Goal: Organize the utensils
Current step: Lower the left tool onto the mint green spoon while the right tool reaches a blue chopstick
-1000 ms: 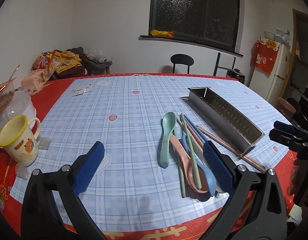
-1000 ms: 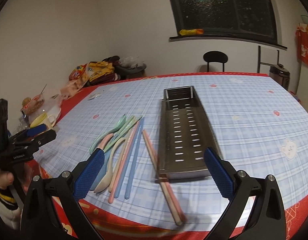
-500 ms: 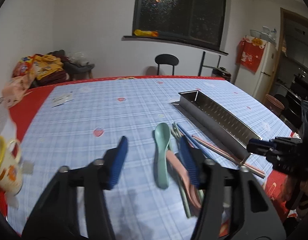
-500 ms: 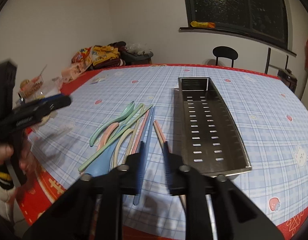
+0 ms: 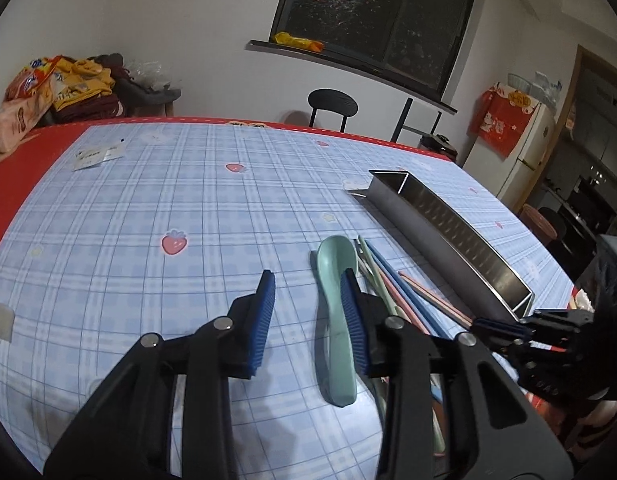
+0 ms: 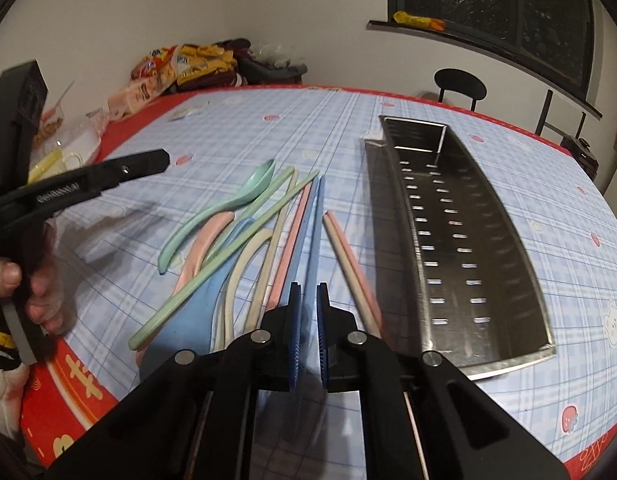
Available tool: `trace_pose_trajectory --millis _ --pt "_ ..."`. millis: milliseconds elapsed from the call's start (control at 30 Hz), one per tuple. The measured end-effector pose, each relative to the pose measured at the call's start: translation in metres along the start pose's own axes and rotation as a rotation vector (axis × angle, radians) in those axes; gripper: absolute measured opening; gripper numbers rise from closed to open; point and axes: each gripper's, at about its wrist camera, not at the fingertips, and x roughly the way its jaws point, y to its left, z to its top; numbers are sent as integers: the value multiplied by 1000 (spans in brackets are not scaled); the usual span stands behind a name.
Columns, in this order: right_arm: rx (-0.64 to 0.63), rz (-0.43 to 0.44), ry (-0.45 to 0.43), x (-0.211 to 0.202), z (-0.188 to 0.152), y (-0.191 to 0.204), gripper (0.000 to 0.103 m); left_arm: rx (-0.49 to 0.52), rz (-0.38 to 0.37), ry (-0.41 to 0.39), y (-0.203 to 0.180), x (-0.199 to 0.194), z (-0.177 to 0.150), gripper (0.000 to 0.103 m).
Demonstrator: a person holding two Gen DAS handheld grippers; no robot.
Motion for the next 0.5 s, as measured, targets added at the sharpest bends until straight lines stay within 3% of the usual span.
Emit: trace_pose_trajectory --millis 500 --pt "-25 -37 86 27 2 6 9 37 -13 47 -7 8 -11 37"
